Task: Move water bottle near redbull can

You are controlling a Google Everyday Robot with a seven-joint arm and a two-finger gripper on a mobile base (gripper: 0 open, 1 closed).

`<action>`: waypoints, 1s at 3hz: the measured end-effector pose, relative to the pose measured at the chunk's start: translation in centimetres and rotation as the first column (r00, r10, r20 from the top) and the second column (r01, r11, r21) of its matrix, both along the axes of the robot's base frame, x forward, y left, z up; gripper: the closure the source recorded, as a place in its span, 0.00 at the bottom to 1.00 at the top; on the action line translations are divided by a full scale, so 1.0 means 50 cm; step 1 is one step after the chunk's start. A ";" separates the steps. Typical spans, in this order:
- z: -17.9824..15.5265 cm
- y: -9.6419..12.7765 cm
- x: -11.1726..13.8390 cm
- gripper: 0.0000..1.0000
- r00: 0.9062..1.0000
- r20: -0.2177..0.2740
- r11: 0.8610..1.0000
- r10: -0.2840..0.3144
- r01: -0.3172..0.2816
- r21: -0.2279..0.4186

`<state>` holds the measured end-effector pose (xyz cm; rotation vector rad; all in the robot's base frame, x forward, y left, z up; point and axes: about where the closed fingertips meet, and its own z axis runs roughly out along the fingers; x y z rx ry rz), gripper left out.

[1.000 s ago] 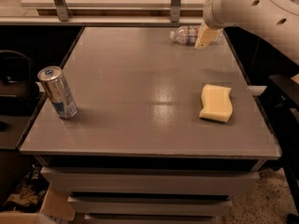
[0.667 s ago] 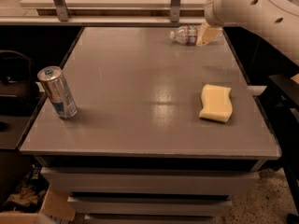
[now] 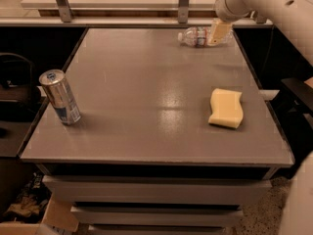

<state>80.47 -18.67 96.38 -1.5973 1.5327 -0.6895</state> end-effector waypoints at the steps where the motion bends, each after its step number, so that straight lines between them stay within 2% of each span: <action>1: -0.015 -0.012 0.023 0.00 0.998 -0.054 1.000 0.014 -0.015 -0.008; 2: -0.033 -0.018 0.039 0.00 0.998 -0.069 1.000 0.003 -0.003 0.000; 3: -0.052 -0.005 0.053 0.00 0.997 -0.072 0.998 0.011 -0.007 0.057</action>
Offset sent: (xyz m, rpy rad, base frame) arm 0.0299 -0.0156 -0.0241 0.0158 0.0746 -0.0204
